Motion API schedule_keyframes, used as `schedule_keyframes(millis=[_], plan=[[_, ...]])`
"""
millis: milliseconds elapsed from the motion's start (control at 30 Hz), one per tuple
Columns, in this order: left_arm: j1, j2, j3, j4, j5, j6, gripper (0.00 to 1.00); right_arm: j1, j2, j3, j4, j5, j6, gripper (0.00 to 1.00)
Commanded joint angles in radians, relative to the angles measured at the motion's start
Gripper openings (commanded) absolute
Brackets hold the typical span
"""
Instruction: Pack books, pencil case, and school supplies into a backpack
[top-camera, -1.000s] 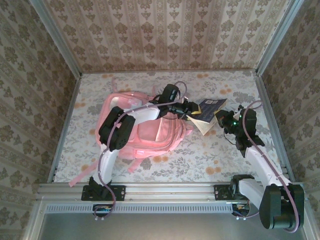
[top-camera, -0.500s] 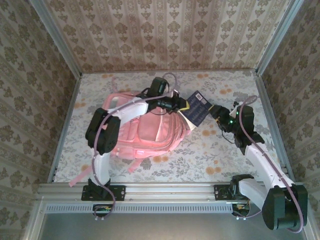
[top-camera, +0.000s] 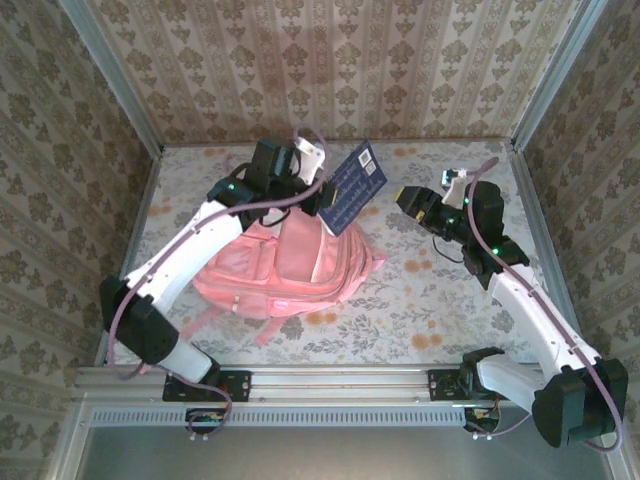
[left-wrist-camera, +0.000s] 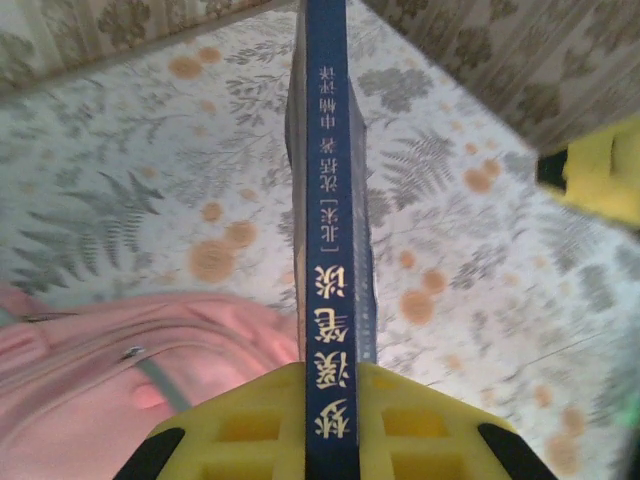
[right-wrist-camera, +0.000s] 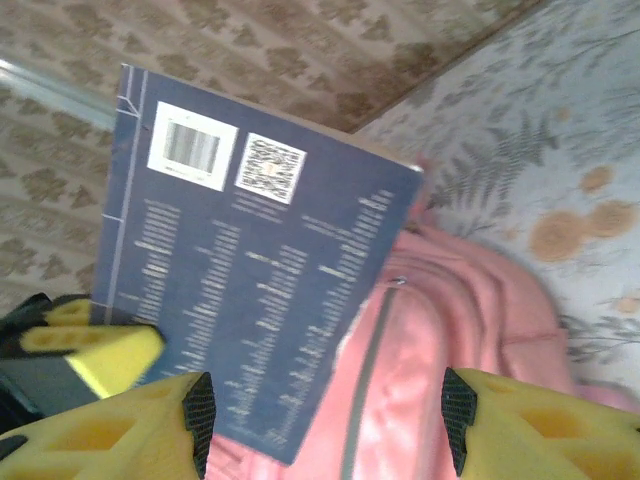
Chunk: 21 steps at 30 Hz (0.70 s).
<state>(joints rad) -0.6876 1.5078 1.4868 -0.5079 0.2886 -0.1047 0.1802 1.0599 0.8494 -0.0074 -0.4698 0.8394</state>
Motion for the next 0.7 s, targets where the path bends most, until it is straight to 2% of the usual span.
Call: schedule_keyframes(millis=[0,67,133,233,300,433,667], plan=[[-0.057,-0.075,-0.087,0.064,-0.235,0.221,0.00,0.016,0.012,0.034,0.026,-0.071,0.069,0.64],[-0.065,-0.105,-0.138,0.113,-0.273,0.241,0.00,0.017,0.025,0.036,0.061,-0.085,0.162,0.66],[-0.086,-0.124,-0.179,0.153,-0.328,0.309,0.00,0.018,0.049,0.036,0.104,-0.107,0.301,0.74],[-0.147,-0.131,-0.226,0.213,-0.486,0.452,0.00,0.023,0.108,0.025,0.206,-0.165,0.551,0.75],[-0.174,-0.138,-0.252,0.253,-0.541,0.498,0.00,0.031,0.123,0.019,0.259,-0.173,0.650,0.76],[-0.221,-0.155,-0.292,0.307,-0.579,0.584,0.00,0.063,0.124,0.066,0.199,-0.151,0.672,0.83],[-0.352,-0.260,-0.463,0.507,-0.629,0.850,0.00,0.072,0.160,0.095,0.138,-0.167,0.638,0.84]])
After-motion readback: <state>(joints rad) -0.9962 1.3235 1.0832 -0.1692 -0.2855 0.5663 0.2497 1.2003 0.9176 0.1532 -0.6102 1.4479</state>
